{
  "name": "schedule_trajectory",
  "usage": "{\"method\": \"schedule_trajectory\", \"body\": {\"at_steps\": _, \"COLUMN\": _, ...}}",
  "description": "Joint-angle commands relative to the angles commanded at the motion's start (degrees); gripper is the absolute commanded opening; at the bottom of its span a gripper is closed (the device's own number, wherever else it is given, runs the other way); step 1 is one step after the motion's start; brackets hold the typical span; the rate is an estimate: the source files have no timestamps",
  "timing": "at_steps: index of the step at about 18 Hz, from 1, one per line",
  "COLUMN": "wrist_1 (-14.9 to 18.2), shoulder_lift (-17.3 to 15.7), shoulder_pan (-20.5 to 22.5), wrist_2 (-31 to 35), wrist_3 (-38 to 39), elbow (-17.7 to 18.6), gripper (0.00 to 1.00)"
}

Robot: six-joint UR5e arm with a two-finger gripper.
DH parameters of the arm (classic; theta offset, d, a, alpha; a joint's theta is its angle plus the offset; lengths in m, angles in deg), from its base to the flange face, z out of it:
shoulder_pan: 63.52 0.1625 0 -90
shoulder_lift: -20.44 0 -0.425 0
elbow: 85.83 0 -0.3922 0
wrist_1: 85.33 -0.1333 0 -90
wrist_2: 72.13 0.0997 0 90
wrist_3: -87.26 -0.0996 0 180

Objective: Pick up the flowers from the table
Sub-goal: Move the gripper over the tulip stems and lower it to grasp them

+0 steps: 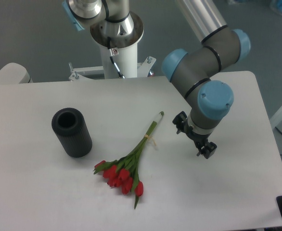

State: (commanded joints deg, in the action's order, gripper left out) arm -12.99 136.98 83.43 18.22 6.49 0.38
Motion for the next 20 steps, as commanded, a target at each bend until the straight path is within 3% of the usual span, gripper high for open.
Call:
{"method": "schedule_trajectory", "body": {"at_steps": 4, "wrist_1": -0.3, "shoulder_lift": -0.4, "shoulder_pan": -1.1, "wrist_2": 0.1, "wrist_3": 2.9, "elbow": 1.6, "gripper": 1.00}}
{"method": "schedule_trajectory", "body": {"at_steps": 9, "wrist_1": -5.4, "shoulder_lift": -1.2, "shoulder_pan": -1.6, "wrist_2": 0.1, "wrist_3": 4.6, "elbow": 5.4, "gripper": 1.00}}
{"method": "schedule_trajectory", "body": {"at_steps": 20, "wrist_1": -5.6, "shoulder_lift": -1.6, "shoulder_pan": -2.5, "wrist_2": 0.0, "wrist_3": 9.1, "elbow": 7.8, "gripper": 1.00}}
